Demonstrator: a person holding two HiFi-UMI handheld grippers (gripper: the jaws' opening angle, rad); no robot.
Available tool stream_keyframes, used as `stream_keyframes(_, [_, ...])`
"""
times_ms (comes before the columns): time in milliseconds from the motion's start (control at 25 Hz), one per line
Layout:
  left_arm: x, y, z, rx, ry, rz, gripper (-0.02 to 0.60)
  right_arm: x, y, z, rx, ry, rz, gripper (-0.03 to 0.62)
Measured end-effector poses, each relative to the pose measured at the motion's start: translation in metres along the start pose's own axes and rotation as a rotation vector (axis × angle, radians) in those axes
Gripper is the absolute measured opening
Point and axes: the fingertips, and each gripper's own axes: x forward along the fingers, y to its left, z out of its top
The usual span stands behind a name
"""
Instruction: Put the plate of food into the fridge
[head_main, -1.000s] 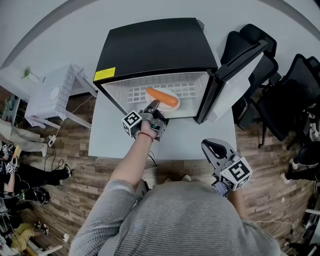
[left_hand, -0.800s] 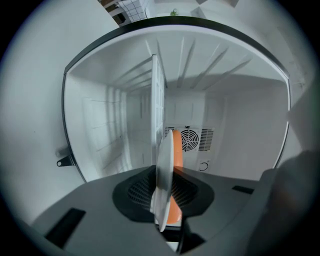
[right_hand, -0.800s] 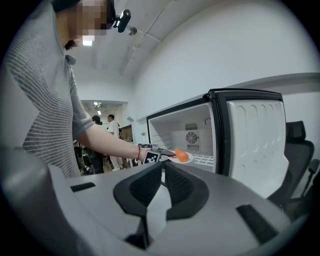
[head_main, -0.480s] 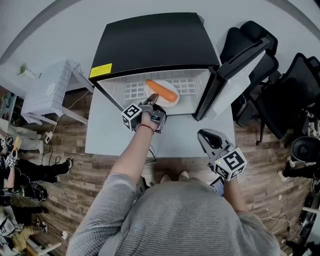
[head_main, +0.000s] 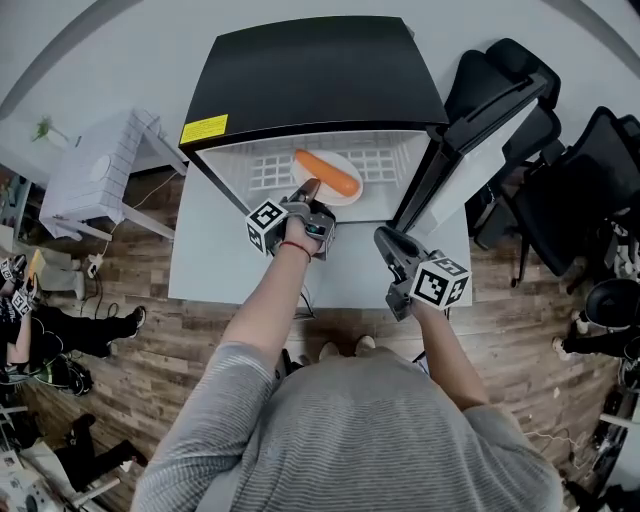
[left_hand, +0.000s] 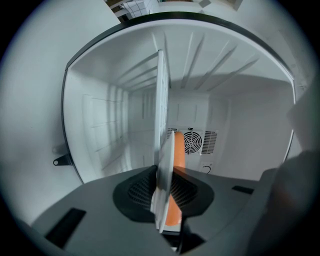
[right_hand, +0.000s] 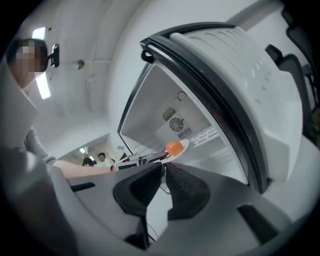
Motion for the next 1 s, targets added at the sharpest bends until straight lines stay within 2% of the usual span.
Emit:
stream_keyframes(120, [0.001,-0.001,-0.002,0.007,0.017,0.0,0.071,0.021,-0.007,-0.007,0.228,-0.025,0.009,0.017])
stream_keyframes(280, [-0.002,0.0,-0.004,0.018,0.037,0.008,0.071,0.046,-0.02,-0.015,0.637,-0.135,0.048,0.018])
stream_keyframes(400, [0.0,0.0,-0.003,0.019,0.048,0.008,0.07,0.065,-0.029,-0.019,0.8,-0.185,0.053,0.02])
stream_keyframes(520, [0.0,0.0,-0.004,0.017,0.058,0.013,0.069,0.076,-0.035,-0.019,0.888,-0.219,0.046,0.03])
stream_keyframes(600, [0.0,-0.001,-0.005,0.018,0.064,0.014,0.069,0.081,-0.036,-0.014,0.912,-0.238,0.06,0.077])
stream_keyframes(880, [0.001,-0.001,-0.006,0.02,0.068,0.011,0.069,0.091,-0.041,-0.008,0.89,-0.223,0.038,0.075])
stream_keyframes(1000, [0.0,-0.001,-0.006,0.022,0.072,0.012,0.069,0.093,-0.04,-0.004,0.905,-0.231,0.047,0.035])
